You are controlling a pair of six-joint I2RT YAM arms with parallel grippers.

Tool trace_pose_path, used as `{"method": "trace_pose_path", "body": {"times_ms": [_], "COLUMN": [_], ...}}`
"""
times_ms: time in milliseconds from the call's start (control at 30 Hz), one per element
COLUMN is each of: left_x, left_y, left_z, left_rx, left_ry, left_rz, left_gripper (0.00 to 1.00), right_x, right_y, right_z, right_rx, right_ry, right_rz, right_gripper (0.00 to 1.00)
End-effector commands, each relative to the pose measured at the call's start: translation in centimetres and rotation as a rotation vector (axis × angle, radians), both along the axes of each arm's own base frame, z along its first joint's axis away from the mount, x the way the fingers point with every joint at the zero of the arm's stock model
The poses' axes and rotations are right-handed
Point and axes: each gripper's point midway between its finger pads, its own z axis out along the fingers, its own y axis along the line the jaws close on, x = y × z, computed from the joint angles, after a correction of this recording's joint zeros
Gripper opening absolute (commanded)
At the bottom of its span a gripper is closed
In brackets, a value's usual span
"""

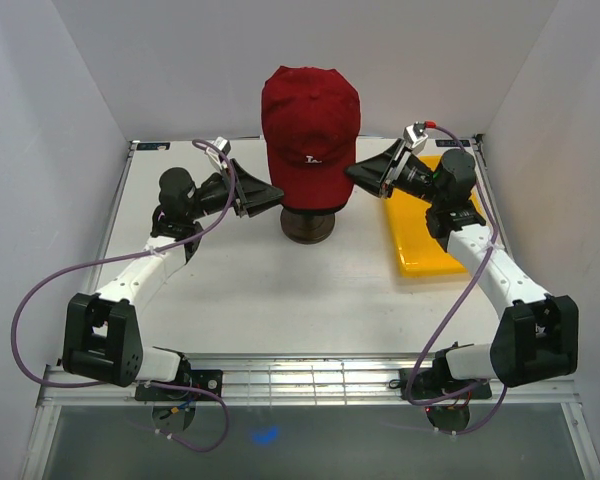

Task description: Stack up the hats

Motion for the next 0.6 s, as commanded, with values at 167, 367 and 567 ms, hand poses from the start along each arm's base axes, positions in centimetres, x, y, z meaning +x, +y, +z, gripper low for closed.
{"method": "trace_pose_path", "body": {"times_ms": [167,367,567], "left_x": [0.3,0.5,0.6], "left_y": [0.4,0.4,0.4], "left_z": [1.2,0.5,0.4], "left_rx": [0.021,0.032,0.037], "left_ry": [-0.039,-0.022,-0.023], "left_rz": [0.028,0.035,0.037], "left_gripper": [0.37,0.34,0.33], "right_x": [1.2,1.5,1.7], "right_y": [-0.9,-1.1,-1.2], "right_z": [-1.0,-1.8,-2.3], "right_rx": [-0.118,-0.158,-0.183], "right_ry": [-0.011,-0.010,0.002], "right_rz": [-0.089,-0.107,-0.115], "right_gripper": [0.34,0.34,0.34]}}
